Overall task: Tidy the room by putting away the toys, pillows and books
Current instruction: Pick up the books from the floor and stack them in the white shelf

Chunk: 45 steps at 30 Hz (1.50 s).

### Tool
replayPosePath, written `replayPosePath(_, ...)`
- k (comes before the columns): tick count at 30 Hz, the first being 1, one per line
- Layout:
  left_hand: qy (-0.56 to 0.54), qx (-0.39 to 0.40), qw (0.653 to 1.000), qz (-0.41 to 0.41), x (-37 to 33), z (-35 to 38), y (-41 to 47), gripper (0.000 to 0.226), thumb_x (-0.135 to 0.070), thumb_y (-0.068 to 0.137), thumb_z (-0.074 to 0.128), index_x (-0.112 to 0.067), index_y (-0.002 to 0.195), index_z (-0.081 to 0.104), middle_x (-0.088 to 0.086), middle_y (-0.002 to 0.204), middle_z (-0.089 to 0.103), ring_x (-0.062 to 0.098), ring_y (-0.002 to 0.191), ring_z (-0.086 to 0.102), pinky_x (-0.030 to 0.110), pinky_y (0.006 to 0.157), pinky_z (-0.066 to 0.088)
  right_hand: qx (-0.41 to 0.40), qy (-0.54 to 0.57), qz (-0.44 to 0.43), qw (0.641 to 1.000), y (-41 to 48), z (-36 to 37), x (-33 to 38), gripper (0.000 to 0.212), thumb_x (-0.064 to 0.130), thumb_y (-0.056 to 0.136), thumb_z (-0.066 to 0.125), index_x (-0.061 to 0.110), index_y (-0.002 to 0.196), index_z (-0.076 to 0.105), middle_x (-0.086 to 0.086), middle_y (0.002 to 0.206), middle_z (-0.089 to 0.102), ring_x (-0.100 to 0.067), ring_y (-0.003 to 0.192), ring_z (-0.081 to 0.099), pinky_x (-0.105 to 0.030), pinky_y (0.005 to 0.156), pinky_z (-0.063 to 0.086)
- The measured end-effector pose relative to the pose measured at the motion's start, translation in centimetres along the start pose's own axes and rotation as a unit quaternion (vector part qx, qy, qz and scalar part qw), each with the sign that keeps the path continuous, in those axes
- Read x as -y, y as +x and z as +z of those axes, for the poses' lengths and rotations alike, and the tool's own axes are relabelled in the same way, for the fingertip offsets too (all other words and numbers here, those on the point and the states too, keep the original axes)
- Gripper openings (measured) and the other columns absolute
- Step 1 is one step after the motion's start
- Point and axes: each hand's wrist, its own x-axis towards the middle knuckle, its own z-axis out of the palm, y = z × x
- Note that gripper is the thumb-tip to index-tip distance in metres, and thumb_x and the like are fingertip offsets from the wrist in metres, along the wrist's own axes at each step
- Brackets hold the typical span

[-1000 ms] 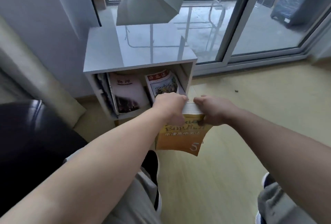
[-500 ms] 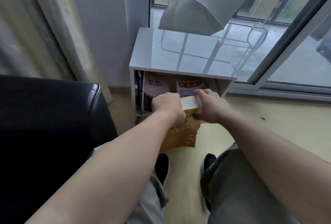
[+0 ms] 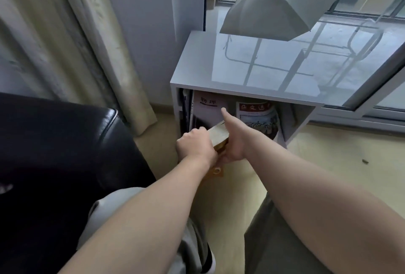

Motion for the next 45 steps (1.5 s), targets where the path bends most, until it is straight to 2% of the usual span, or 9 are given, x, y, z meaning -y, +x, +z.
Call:
replayPosePath(5,-0.003,-0.039,0.999,0.026,-0.8,2.2,0.5,0.056,-0.052,0.072,0.079,-0.023,0.113,0.053,-0.002,0.111,0.062,0.023,0.107,0.065,0.032,0.073,0.047,-0.158,-0.088,-0.096,0.979,9.6,-1.0,1.5,0.101,0.080,0.049,0.066,0.036,0.137,0.045,-0.006,0.138,0.059,-0.041,0.114,0.061,-0.063,0.088,0.050)
replayPosePath(8,0.007,-0.048,0.998,0.042,-1.6,2.9,0.4,0.055,-0.058,0.073,0.076,-0.024,0.109,0.052,-0.002,0.107,0.062,0.022,0.101,0.066,0.032,0.069,0.045,-0.232,-0.172,-0.133,0.948,6.9,-1.3,1.3,0.048,0.046,0.077,0.058,0.024,0.119,0.053,-0.013,0.113,0.061,-0.038,0.095,0.064,-0.052,0.080,0.060)
replayPosePath(11,0.013,-0.044,0.998,0.035,-1.8,3.2,0.5,0.045,-0.048,0.078,0.074,-0.025,0.110,0.053,-0.002,0.106,0.063,0.023,0.101,0.067,0.031,0.067,0.041,-0.205,-0.156,-0.115,0.959,5.6,-1.4,1.4,0.035,0.028,0.081,0.065,0.015,0.111,0.053,-0.019,0.104,0.065,-0.041,0.087,0.069,-0.055,0.073,0.062)
replayPosePath(20,0.037,-0.079,0.995,0.039,-2.7,2.2,1.1,0.051,-0.050,0.077,0.077,-0.023,0.113,0.053,-0.002,0.108,0.064,0.022,0.102,0.066,0.033,0.071,0.047,-0.151,-0.056,-0.099,0.982,5.1,-1.1,1.6,0.071,0.057,0.063,0.075,0.011,0.113,0.056,-0.019,0.098,0.072,-0.042,0.077,0.073,-0.061,0.070,0.059)
replayPosePath(26,0.037,-0.043,0.998,0.038,-3.4,1.9,0.6,0.043,-0.037,0.082,0.073,-0.021,0.116,0.052,0.000,0.113,0.062,0.023,0.106,0.065,0.033,0.070,0.041,-0.195,-0.080,-0.152,0.966,3.6,-1.7,1.3,0.037,0.022,0.078,0.067,0.007,0.109,0.057,-0.016,0.099,0.068,-0.034,0.080,0.071,-0.053,0.070,0.063)
replayPosePath(30,-0.013,0.090,0.995,0.028,-3.7,-0.1,0.5,0.049,-0.034,0.080,0.077,-0.018,0.118,0.051,0.002,0.114,0.060,0.025,0.103,0.063,0.033,0.073,0.046,-0.218,-0.149,-0.184,0.947,3.0,-1.9,1.7,0.023,0.020,0.083,0.065,0.005,0.099,0.061,-0.016,0.091,0.068,-0.034,0.072,0.069,-0.042,0.057,0.063)
replayPosePath(34,-0.199,0.278,0.939,-0.040,-0.3,-3.5,3.4,0.052,-0.028,0.075,0.088,-0.011,0.113,0.057,0.002,0.116,0.064,0.021,0.103,0.062,0.037,0.091,0.056,-0.226,-0.168,-0.211,0.936,3.3,-3.1,2.5,0.038,0.030,0.085,0.066,0.004,0.112,0.060,-0.015,0.092,0.067,-0.034,0.077,0.069,-0.042,0.067,0.063)
replayPosePath(41,-0.465,0.262,0.836,-0.129,0.1,-0.8,9.1,0.058,0.016,0.071,0.051,-0.005,0.122,0.067,0.013,0.120,0.067,0.028,0.108,0.067,0.034,0.078,0.059,-0.226,-0.175,-0.239,0.928,5.1,-4.7,3.9,0.022,0.029,0.088,0.064,0.009,0.096,0.060,-0.013,0.095,0.068,-0.034,0.085,0.068,-0.049,0.080,0.062)
replayPosePath(45,-0.332,0.140,0.917,-0.171,-0.9,2.9,12.7,0.029,0.000,0.094,0.050,0.003,0.120,0.062,0.017,0.114,0.065,0.033,0.102,0.065,0.035,0.077,0.054,-0.229,-0.158,-0.237,0.931,6.2,-5.5,4.9,0.021,0.032,0.088,0.066,0.012,0.095,0.060,-0.011,0.098,0.068,-0.031,0.087,0.069,-0.047,0.084,0.061)
